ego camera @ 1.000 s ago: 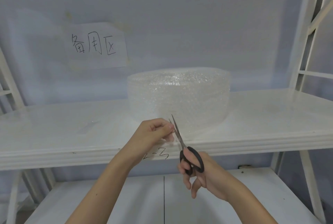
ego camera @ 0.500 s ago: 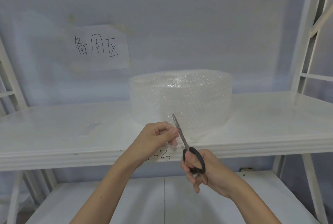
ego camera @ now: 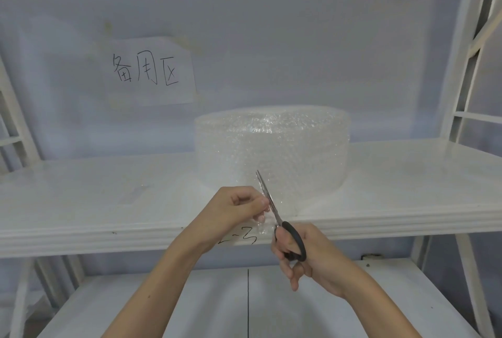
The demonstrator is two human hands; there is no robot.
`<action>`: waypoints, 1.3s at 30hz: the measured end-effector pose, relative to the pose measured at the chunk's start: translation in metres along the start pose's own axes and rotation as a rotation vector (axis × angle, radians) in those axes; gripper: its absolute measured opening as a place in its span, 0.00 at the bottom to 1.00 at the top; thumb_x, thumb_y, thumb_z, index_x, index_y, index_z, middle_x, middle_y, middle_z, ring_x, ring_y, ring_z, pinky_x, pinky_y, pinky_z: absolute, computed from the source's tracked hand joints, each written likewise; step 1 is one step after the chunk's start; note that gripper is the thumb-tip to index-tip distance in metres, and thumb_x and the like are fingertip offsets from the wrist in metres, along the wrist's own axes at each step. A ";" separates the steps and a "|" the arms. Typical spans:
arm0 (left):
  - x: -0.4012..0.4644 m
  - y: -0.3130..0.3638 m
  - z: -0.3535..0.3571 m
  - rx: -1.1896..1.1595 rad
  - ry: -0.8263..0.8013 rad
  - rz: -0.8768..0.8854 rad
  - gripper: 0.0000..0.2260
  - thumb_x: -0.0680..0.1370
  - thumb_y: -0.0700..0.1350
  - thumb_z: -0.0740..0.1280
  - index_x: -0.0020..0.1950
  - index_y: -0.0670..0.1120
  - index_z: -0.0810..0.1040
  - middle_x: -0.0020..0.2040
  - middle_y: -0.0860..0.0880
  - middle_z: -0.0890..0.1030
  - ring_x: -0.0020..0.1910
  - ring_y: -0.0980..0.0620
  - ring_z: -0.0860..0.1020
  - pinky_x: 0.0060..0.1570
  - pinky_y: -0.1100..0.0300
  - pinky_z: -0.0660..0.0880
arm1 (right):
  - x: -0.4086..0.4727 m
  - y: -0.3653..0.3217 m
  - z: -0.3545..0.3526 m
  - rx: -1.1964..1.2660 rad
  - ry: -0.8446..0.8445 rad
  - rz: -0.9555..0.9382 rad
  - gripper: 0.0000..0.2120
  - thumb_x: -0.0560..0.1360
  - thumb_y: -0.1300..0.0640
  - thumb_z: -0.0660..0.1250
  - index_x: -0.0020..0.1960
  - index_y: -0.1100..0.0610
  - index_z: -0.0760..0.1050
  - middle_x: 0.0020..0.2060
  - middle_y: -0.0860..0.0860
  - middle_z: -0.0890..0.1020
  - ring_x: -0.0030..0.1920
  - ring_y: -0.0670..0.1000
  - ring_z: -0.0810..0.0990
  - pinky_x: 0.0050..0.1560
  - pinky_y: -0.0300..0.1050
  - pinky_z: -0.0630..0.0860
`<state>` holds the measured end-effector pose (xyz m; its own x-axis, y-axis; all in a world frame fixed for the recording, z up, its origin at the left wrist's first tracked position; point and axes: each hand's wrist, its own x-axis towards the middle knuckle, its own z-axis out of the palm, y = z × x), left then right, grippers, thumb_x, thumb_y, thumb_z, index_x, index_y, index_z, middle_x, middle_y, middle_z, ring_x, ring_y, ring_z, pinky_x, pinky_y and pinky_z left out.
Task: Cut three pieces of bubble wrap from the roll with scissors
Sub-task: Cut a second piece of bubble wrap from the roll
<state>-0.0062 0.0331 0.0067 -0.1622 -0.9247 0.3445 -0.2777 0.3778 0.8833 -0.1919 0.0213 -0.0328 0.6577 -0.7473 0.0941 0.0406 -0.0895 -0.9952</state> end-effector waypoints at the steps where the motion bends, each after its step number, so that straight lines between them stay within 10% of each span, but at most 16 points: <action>1: 0.000 0.001 0.001 0.005 0.004 0.003 0.10 0.79 0.45 0.68 0.38 0.46 0.82 0.33 0.49 0.81 0.36 0.55 0.78 0.43 0.66 0.74 | 0.000 0.002 0.000 -0.005 0.007 0.005 0.18 0.70 0.46 0.69 0.33 0.59 0.71 0.31 0.54 0.70 0.24 0.50 0.71 0.23 0.40 0.74; 7: -0.001 0.002 0.001 -0.078 0.083 -0.007 0.23 0.73 0.65 0.62 0.38 0.47 0.82 0.33 0.49 0.81 0.36 0.55 0.79 0.42 0.68 0.74 | -0.001 0.006 0.001 -0.019 0.036 -0.001 0.19 0.71 0.46 0.68 0.31 0.59 0.72 0.28 0.53 0.70 0.23 0.50 0.72 0.23 0.41 0.74; 39: 0.003 -0.001 0.006 -0.139 0.138 -0.013 0.11 0.73 0.45 0.63 0.31 0.47 0.77 0.29 0.49 0.74 0.29 0.53 0.72 0.34 0.65 0.73 | -0.007 -0.003 0.003 0.012 -0.047 0.030 0.24 0.67 0.36 0.67 0.32 0.57 0.70 0.34 0.52 0.72 0.27 0.54 0.71 0.23 0.42 0.73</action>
<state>-0.0118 0.0301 0.0045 -0.0257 -0.9308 0.3646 -0.1435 0.3644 0.9201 -0.1946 0.0287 -0.0308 0.6936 -0.7177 0.0627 0.0292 -0.0590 -0.9978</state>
